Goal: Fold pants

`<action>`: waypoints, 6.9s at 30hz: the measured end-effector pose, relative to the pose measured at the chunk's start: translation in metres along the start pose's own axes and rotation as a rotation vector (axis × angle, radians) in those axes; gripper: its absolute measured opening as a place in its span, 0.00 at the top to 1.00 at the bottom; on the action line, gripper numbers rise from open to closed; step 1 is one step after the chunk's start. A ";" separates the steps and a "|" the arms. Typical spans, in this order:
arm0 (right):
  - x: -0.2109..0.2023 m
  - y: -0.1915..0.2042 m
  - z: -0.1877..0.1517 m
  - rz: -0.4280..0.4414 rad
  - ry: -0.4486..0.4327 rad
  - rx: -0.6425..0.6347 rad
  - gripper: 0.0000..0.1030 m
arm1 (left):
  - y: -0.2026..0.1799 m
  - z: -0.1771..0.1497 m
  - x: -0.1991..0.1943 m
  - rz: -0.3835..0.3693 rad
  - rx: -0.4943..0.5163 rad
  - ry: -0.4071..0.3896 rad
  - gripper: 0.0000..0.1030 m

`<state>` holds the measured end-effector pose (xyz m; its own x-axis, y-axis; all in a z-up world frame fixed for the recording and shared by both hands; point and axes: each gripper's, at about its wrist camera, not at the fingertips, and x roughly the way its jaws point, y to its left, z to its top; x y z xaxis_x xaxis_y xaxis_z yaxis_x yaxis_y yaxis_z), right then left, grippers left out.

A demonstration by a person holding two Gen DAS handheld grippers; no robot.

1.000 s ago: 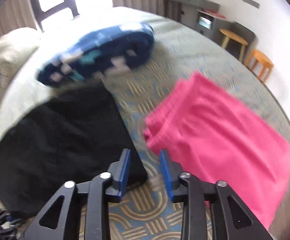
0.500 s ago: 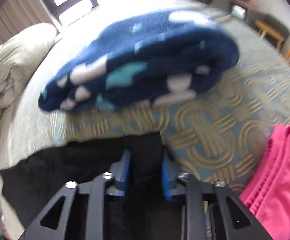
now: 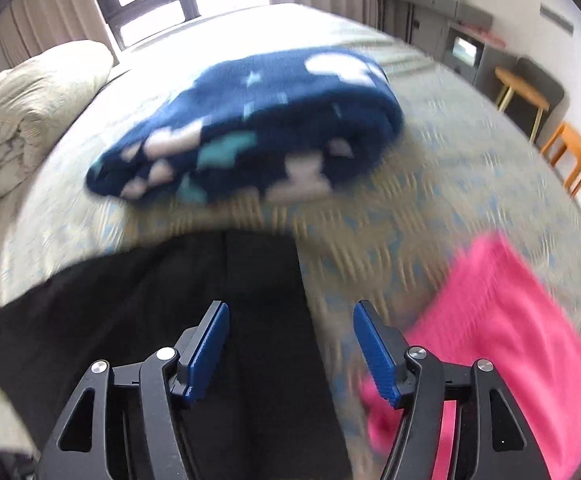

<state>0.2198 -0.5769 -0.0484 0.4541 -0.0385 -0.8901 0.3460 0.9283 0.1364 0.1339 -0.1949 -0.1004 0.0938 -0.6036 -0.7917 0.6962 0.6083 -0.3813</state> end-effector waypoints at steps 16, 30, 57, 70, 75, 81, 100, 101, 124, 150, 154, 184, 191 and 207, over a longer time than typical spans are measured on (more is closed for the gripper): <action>-0.034 0.036 -0.080 -0.310 -0.023 -0.089 0.46 | 0.018 -0.030 -0.020 0.015 -0.122 0.016 0.92; -0.011 0.232 -0.152 0.308 0.162 -0.389 0.45 | 0.088 -0.016 -0.031 0.256 -0.198 -0.061 0.89; -0.020 0.369 -0.154 0.300 0.215 -0.579 0.44 | 0.331 -0.177 -0.268 0.527 -1.000 -0.506 0.42; 0.024 0.710 -0.087 0.586 0.127 -1.294 0.44 | 0.352 -0.178 -0.259 0.424 -0.994 -0.561 0.51; 0.078 0.780 -0.101 0.571 0.186 -1.406 0.44 | 0.363 -0.173 -0.253 0.421 -0.947 -0.533 0.51; 0.106 0.792 -0.101 0.582 0.267 -1.400 0.44 | 0.377 -0.178 -0.253 0.390 -0.969 -0.566 0.62; 0.089 0.807 -0.083 0.765 0.298 -1.326 0.94 | 0.344 -0.174 -0.292 0.518 -0.903 -0.633 0.96; 0.089 0.810 -0.087 0.757 0.290 -1.337 0.94 | 0.349 -0.177 -0.290 0.514 -0.916 -0.620 0.96; 0.048 0.668 -0.043 0.513 0.256 -1.033 0.39 | 0.374 -0.183 -0.259 0.534 -1.053 -0.501 0.55; 0.033 0.371 -0.104 0.580 0.394 -0.340 0.39 | 0.292 -0.079 -0.281 0.677 -0.772 -0.465 0.90; 0.032 0.359 -0.105 0.580 0.358 -0.322 0.39 | 0.267 -0.047 -0.269 0.678 -0.676 -0.442 0.92; 0.041 0.365 -0.098 0.557 0.371 -0.276 0.37 | 0.272 -0.083 -0.219 0.754 -0.457 -0.206 0.28; 0.035 0.372 -0.099 0.535 0.367 -0.306 0.37 | 0.288 -0.063 -0.183 0.890 -0.335 -0.086 0.28; 0.049 0.357 -0.096 0.540 0.399 -0.224 0.37 | 0.278 -0.019 -0.198 0.836 -0.313 -0.140 0.95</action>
<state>0.2864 -0.2118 -0.0852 0.1645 0.5472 -0.8207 -0.0398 0.8350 0.5488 0.2960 0.1034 -0.0589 0.5819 0.0538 -0.8115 0.1385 0.9767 0.1641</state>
